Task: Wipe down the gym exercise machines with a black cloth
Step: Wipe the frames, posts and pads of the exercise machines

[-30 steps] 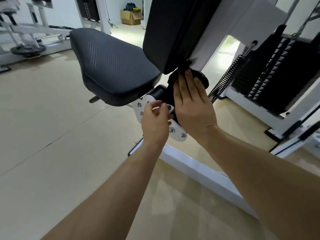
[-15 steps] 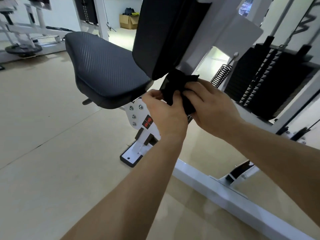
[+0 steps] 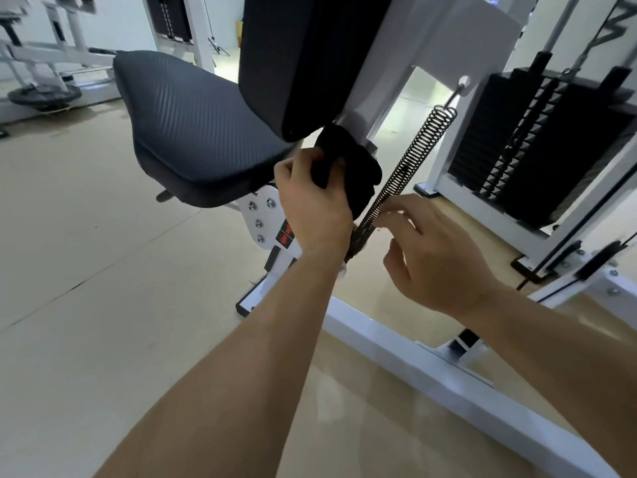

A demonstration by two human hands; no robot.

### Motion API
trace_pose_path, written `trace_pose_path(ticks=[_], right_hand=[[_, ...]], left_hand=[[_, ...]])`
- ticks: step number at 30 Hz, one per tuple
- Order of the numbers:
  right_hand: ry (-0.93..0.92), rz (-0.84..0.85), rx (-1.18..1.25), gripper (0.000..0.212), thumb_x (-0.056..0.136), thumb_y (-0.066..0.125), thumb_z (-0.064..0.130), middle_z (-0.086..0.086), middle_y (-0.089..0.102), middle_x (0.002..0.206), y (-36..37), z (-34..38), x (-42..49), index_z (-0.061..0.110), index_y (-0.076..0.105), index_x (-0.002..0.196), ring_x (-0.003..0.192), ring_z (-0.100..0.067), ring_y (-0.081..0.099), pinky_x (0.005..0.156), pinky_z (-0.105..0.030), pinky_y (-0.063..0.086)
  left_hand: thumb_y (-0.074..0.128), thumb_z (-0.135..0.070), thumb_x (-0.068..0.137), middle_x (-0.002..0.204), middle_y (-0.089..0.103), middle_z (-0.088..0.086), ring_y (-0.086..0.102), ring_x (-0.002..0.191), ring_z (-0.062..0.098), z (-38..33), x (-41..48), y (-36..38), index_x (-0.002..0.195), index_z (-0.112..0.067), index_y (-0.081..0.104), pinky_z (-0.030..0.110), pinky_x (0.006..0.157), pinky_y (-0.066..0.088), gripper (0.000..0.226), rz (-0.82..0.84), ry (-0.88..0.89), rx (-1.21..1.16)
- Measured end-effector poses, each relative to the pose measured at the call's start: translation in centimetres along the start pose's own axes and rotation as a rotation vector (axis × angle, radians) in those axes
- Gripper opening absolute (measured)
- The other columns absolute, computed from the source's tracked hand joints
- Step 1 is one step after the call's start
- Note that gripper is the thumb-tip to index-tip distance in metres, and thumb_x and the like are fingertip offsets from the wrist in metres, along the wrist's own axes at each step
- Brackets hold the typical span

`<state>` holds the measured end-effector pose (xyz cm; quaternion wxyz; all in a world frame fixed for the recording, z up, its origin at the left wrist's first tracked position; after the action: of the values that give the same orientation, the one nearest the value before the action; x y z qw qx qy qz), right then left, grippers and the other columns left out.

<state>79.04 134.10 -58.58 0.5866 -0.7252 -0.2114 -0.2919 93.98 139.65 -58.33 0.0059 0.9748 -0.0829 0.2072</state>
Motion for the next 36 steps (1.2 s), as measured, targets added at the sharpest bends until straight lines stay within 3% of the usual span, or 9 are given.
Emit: trace_pose_path(ticks=[5,8,11,14,20,23,25,32,36], right_hand=[[0.047,0.157,0.025,0.020,0.077,0.048,0.010,-0.009,0.062,0.096,2.9,1.6,-2.3,0.006,0.065,0.087,0.074,-0.029,0.058,0.057,-0.035,0.048],[0.076,0.218,0.035,0.019,0.076,0.048,0.012,-0.006,0.061,0.091,4.8,2.7,-2.7,0.009,0.065,0.084,0.073,-0.027,0.058,0.055,-0.032,0.047],[0.148,0.223,0.086,0.014,0.077,0.051,0.011,-0.002,0.059,0.090,6.2,3.8,-2.6,0.011,0.064,0.083,0.070,-0.024,0.056,0.053,-0.029,0.042],[0.186,0.233,0.110,0.012,0.078,0.052,0.012,0.001,0.058,0.089,8.0,4.9,-2.7,0.013,0.063,0.082,0.069,-0.022,0.056,0.053,-0.025,0.035],[0.251,0.231,0.153,0.012,0.075,0.058,0.009,0.000,0.060,0.091,11.4,5.7,-3.3,0.013,0.066,0.084,0.074,-0.024,0.059,0.053,-0.026,0.040],[0.293,0.238,0.157,0.014,0.077,0.053,0.012,0.000,0.061,0.095,11.9,4.7,-4.7,0.015,0.065,0.084,0.079,-0.024,0.061,0.053,-0.029,0.046],[0.323,0.234,0.161,0.012,0.079,0.056,0.009,0.001,0.061,0.094,11.9,4.0,-6.1,0.014,0.065,0.084,0.076,-0.023,0.060,0.051,-0.027,0.041],[0.346,0.234,0.178,0.010,0.081,0.057,0.006,0.004,0.058,0.090,11.8,3.7,-8.5,0.014,0.063,0.082,0.066,-0.019,0.053,0.049,-0.025,0.034],[0.339,0.225,0.181,0.011,0.079,0.059,0.006,0.003,0.060,0.089,11.4,4.4,-6.9,0.015,0.065,0.082,0.066,-0.020,0.054,0.049,-0.023,0.034]], left_hand=[[0.060,-0.017,0.091,0.109,0.060,0.005,0.043,0.083,0.009,6.1,-0.8,-1.5,0.098,-0.014,0.067,0.013,0.070,0.026,0.010,-0.013,-0.198,0.250],[0.063,-0.020,0.090,0.101,0.061,0.001,0.050,0.082,0.010,6.5,-0.3,-1.8,0.086,-0.020,0.061,0.016,0.076,0.035,0.004,0.022,-0.186,0.228],[0.065,-0.024,0.092,0.093,0.054,-0.007,0.050,0.080,0.006,7.0,1.4,-4.3,0.086,-0.020,0.056,0.003,0.075,0.036,0.011,-0.120,-0.181,0.116],[0.062,-0.019,0.093,0.107,0.054,0.003,0.047,0.085,0.011,10.1,3.8,-6.9,0.102,-0.010,0.059,0.008,0.074,0.032,0.013,-0.303,-0.297,0.122],[0.057,-0.021,0.096,0.106,0.054,0.007,0.045,0.081,0.015,12.9,0.5,-3.3,0.104,-0.004,0.059,0.014,0.069,0.027,0.019,-0.088,-0.258,0.183],[0.054,-0.014,0.094,0.099,0.053,0.007,0.045,0.078,0.020,14.8,-3.4,-2.6,0.086,-0.010,0.051,0.021,0.070,0.029,0.009,-0.029,-0.339,0.229],[0.052,-0.013,0.094,0.094,0.052,0.004,0.048,0.079,0.021,14.9,-5.0,-2.3,0.075,-0.017,0.043,0.027,0.075,0.036,0.021,0.008,-0.413,0.170],[0.057,-0.015,0.095,0.104,0.055,0.006,0.046,0.075,0.013,11.1,2.0,-3.1,0.096,-0.008,0.059,0.014,0.070,0.029,0.008,-0.171,-0.283,0.109],[0.055,-0.014,0.093,0.100,0.055,0.006,0.048,0.079,0.016,13.0,-2.6,-3.0,0.084,-0.013,0.051,0.022,0.071,0.034,0.010,0.064,-0.337,0.216]])
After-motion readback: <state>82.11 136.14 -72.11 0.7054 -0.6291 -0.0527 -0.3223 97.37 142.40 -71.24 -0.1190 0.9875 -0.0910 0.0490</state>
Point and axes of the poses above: each hand's wrist, its own x-axis towards the middle knuckle, its own y-axis out of the palm, z = x × y, the point moved 3 cm from there along x, towards the middle knuckle
